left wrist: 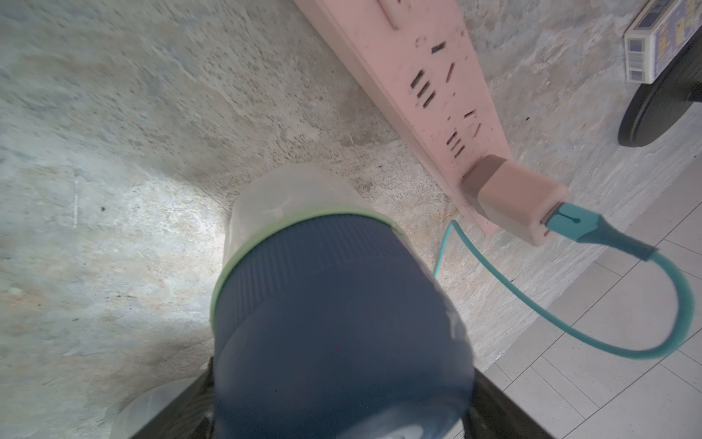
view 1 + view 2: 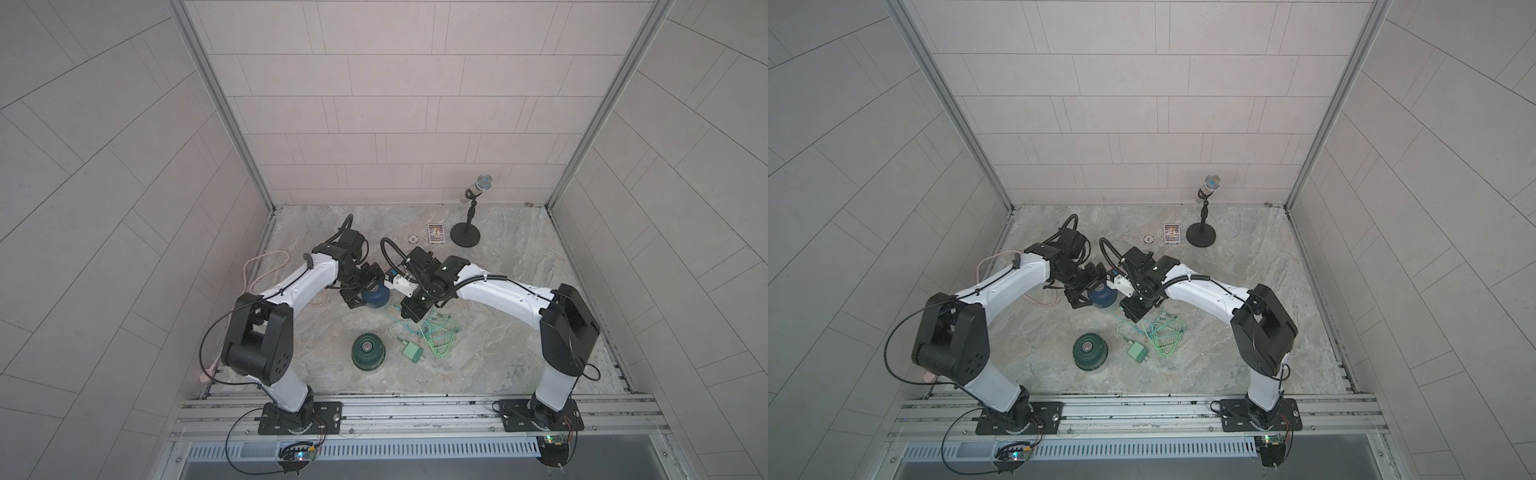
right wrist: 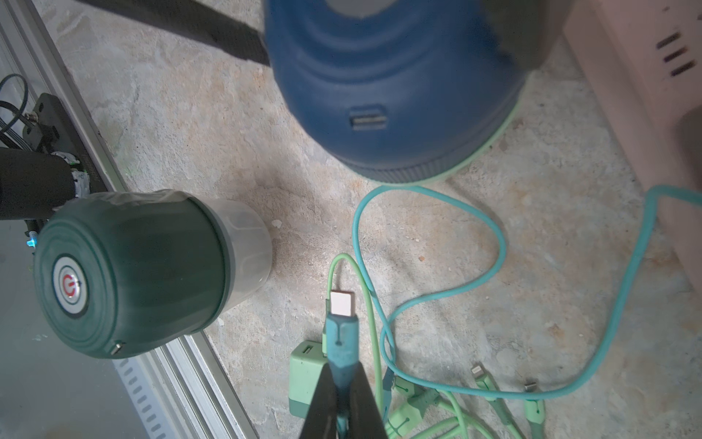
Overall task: Charge the cordless meat grinders
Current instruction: Adjust the cordless meat grinder at the center of the board, then adjust the charging cable.
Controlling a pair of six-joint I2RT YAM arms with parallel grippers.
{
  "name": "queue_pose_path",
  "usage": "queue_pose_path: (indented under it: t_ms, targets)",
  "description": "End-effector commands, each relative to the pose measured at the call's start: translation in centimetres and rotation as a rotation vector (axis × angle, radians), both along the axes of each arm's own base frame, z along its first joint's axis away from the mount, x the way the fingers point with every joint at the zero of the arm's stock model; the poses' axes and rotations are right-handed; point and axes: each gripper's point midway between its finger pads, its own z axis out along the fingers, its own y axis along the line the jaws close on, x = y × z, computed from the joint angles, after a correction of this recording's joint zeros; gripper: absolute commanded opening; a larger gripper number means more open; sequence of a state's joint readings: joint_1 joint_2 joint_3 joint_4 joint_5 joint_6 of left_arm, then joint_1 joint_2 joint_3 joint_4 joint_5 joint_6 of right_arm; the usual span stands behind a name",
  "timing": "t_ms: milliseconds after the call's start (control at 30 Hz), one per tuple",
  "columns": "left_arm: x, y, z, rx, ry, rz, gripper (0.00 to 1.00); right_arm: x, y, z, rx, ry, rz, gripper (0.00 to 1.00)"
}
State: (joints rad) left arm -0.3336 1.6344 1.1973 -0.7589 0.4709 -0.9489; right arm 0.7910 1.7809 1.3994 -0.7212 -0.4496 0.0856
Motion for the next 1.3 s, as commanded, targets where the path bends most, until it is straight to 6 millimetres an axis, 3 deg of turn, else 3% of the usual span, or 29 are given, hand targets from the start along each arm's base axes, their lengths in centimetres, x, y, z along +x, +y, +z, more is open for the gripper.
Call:
queue_pose_path:
  t_ms: [0, 367, 467, 567, 767, 1033, 1267]
  targets:
    - [-0.1, 0.8, 0.1, 0.061, 0.024, -0.001, 0.95, -0.2, 0.0, 2.1, 0.050, -0.039, 0.020, 0.06]
    - [0.6, 2.0, 1.9, 0.069, -0.017, 0.009, 1.00, 0.2, -0.4, 3.0, 0.064, -0.050, -0.006, 0.06]
    - [1.4, 2.7, 3.5, 0.052, -0.059, 0.026, 0.99, 0.2, -0.7, 3.1, 0.061, -0.056, -0.007, 0.06]
    - [1.8, 2.8, 5.8, -0.002, -0.115, 0.005, 0.92, 0.6, -0.9, 4.0, 0.076, -0.071, -0.020, 0.06]
    - [0.2, 0.0, 8.7, -0.233, -0.179, -0.154, 0.71, 1.9, -1.3, 6.9, 0.156, -0.080, -0.063, 0.06]
    - [-0.5, -4.9, 10.7, -0.451, -0.290, -0.261, 0.68, 3.1, -1.5, 9.4, 0.227, -0.100, -0.085, 0.07]
    - [0.5, -7.0, 10.9, -0.536, -0.342, -0.247, 0.68, 3.1, -1.2, 9.7, 0.250, -0.083, -0.095, 0.07]
